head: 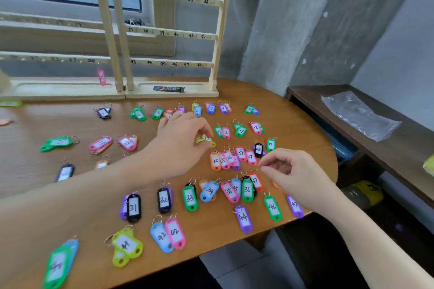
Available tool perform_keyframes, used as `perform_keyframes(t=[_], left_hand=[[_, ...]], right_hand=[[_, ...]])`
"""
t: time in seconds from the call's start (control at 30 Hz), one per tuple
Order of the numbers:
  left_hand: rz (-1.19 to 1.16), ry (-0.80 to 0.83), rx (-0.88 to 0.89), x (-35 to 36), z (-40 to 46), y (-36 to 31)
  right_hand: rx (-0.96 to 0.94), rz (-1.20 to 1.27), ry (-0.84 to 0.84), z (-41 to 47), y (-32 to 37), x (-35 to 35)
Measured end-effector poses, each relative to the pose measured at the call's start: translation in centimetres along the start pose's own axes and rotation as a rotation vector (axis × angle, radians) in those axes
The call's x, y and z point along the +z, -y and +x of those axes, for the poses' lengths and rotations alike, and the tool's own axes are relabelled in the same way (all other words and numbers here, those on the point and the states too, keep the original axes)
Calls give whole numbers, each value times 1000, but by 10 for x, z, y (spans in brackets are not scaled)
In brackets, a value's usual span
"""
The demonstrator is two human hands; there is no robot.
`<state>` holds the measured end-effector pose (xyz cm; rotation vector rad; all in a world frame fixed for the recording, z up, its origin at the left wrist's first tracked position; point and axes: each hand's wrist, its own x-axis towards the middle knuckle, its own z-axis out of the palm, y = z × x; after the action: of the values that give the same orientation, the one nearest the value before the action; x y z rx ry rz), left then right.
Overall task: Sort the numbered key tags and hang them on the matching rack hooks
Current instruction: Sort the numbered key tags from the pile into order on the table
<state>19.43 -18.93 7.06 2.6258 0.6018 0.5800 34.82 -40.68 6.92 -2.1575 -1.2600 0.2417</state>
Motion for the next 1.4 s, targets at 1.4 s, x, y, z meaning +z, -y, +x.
perform_keyframes(t=[1.4], left_hand=[[302,-436,-824,-147,-131,357]], right_hand=[[-752,-397,278,270,347,362]])
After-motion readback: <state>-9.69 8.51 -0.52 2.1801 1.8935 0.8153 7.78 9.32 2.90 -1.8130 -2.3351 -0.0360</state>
